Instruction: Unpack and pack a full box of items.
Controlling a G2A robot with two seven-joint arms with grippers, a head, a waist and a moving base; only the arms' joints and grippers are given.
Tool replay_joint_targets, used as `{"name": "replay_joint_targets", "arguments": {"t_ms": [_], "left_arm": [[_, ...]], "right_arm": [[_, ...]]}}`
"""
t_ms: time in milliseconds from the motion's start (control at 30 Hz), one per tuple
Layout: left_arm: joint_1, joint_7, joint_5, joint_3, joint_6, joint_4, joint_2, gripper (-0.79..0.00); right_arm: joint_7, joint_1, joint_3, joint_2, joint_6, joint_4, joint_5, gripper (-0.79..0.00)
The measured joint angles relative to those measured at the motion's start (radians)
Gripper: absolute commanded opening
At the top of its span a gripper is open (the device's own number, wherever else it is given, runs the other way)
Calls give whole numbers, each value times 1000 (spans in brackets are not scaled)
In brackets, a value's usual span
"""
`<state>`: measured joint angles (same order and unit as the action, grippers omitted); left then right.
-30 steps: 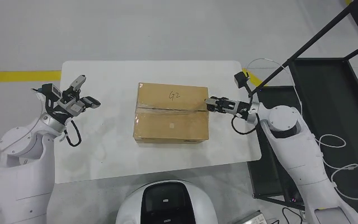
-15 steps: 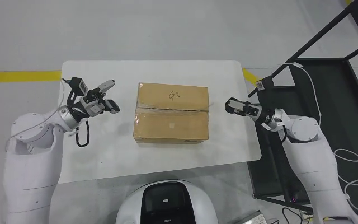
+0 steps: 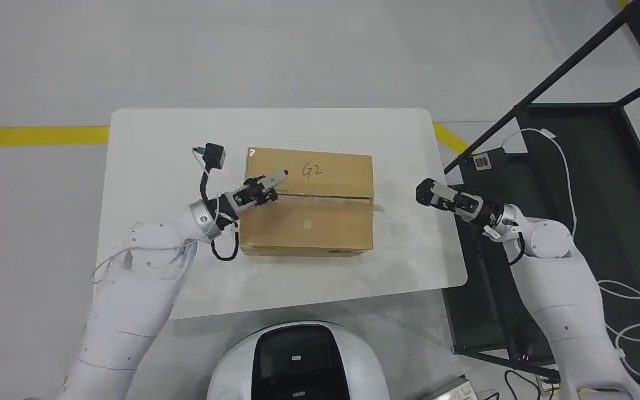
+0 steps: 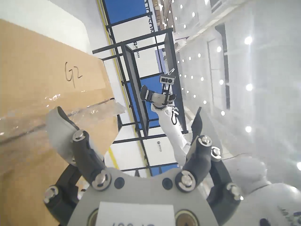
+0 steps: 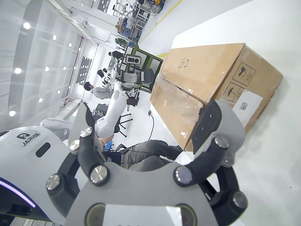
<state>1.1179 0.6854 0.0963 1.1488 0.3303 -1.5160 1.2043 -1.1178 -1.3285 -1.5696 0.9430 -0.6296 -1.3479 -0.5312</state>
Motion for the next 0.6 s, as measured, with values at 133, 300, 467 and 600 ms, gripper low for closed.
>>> {"name": "replay_joint_targets", "arguments": {"t_ms": [133, 300, 467, 600], "left_arm": [[-20, -118, -170, -59, 193, 25, 13, 0], [-57, -259, -411, -106, 371, 71, 25, 0], [-93, -449, -746, -133, 483, 109, 37, 0], [-116, -594, -978, -149, 508, 127, 43, 0]], "right_arm": [[-5, 13, 14, 2, -11, 17, -9, 0], [-7, 21, 24, 4, -16, 28, -14, 0], [-14, 26, 29, 3, -13, 30, -13, 0], [-14, 26, 29, 3, -9, 23, -10, 0]]}}
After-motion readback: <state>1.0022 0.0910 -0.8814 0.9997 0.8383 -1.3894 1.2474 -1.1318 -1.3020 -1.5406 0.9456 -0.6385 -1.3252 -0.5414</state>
